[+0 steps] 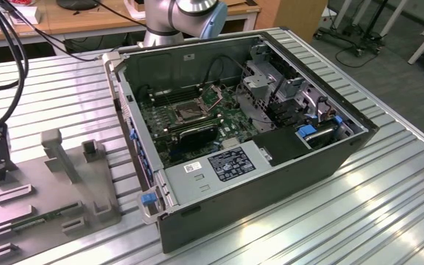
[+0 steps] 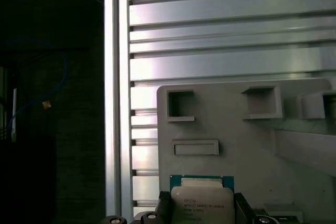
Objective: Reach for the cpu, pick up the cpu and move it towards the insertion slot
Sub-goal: 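Pick up the cpu and move it towards the insertion slot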
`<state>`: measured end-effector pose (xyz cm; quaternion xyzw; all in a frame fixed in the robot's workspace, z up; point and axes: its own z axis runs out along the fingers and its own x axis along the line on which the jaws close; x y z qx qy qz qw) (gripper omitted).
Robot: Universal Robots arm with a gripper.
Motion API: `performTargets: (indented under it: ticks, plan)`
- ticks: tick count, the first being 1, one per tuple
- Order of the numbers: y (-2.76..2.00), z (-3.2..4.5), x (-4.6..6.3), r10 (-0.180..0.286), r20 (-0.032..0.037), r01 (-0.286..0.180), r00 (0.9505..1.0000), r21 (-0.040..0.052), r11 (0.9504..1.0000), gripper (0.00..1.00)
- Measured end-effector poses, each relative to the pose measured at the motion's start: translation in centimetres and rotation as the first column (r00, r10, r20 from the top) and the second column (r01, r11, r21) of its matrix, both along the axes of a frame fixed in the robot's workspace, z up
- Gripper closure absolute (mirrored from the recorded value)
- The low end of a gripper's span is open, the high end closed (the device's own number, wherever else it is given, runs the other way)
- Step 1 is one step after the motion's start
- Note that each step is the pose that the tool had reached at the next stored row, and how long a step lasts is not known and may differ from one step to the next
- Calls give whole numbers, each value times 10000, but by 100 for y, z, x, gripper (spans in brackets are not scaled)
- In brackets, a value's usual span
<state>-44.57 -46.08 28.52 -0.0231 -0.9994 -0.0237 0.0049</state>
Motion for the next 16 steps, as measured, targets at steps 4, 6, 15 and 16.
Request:
performTargets:
  ticks: [4, 6, 15, 16]
  plan:
    - [0, 22, 0, 0, -3, 0, 10000, -1, 10000, 45]
    - [0, 42, 0, 0, -1, 0, 10000, 0, 10000, 45]
    - [0, 120, -1, 0, -4, 0, 10000, 1, 10000, 45]
    - [0, 125, 0, 0, -3, 0, 10000, 3, 10000, 45]
